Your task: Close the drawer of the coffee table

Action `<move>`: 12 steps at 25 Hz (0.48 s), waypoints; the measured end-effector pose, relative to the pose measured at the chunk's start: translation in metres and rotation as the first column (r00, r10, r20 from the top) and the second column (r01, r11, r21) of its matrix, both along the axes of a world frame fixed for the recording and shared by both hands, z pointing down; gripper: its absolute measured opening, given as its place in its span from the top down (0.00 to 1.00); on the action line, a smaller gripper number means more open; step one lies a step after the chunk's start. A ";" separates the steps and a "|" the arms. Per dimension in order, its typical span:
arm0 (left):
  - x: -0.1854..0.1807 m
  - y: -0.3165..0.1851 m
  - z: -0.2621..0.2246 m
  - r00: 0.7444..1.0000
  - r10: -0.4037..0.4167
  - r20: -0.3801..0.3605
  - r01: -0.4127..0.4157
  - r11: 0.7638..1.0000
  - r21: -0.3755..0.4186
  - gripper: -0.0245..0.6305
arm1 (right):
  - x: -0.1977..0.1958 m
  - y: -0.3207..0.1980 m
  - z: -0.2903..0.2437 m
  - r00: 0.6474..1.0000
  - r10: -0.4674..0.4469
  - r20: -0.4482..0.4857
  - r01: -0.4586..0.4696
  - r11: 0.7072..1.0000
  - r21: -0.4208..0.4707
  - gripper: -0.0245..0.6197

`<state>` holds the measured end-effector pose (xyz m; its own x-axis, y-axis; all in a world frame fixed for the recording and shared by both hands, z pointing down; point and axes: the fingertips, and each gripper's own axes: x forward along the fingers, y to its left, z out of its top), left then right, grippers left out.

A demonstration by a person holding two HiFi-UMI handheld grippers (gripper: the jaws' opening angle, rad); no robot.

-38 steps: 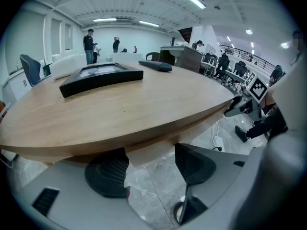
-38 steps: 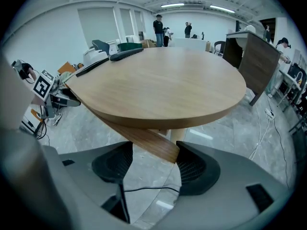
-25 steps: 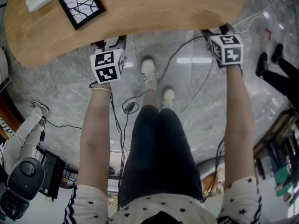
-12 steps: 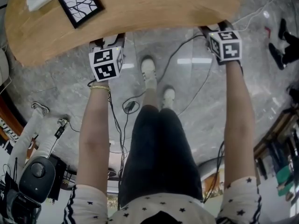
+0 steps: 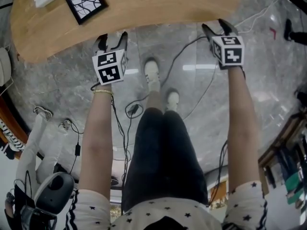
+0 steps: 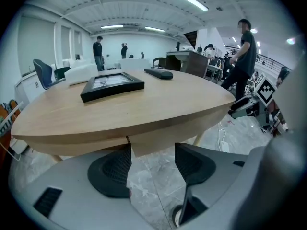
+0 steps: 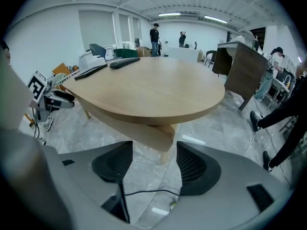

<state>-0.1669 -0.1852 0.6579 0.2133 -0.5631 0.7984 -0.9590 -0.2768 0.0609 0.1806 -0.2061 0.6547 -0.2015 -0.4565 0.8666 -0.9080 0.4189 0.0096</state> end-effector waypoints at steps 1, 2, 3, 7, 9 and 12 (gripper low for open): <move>0.001 0.003 -0.002 1.000 0.000 -0.003 0.000 1.000 0.002 0.51 | 0.000 0.001 -0.003 1.000 0.001 -0.002 -0.001 1.000 0.008 0.53; 0.003 0.007 -0.004 1.000 0.002 -0.008 -0.002 1.000 0.004 0.51 | 0.000 0.003 -0.005 1.000 0.002 -0.003 -0.002 1.000 0.014 0.53; 0.005 0.010 -0.005 1.000 0.004 -0.013 -0.004 1.000 0.004 0.51 | 0.000 0.005 -0.008 1.000 0.002 -0.003 -0.002 1.000 0.018 0.53; 0.009 0.024 -0.014 1.000 -0.017 -0.014 0.017 1.000 0.011 0.61 | -0.004 0.018 -0.019 1.000 0.005 0.003 -0.005 1.000 0.028 0.55; 0.011 0.029 -0.022 0.999 -0.032 -0.017 0.033 0.999 0.027 0.70 | -0.004 0.024 -0.026 1.000 0.018 0.007 -0.018 0.999 0.042 0.63; 0.020 0.037 -0.035 0.998 -0.041 -0.044 0.043 0.998 0.044 0.74 | -0.004 0.033 -0.037 0.999 0.047 0.012 -0.048 0.997 0.067 0.76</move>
<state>-0.1473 -0.1482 0.6234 0.2225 -0.6073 0.7627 -0.9666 -0.2397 0.0911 0.1765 -0.1729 0.6174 -0.1867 -0.5225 0.8320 -0.9270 0.3741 0.0270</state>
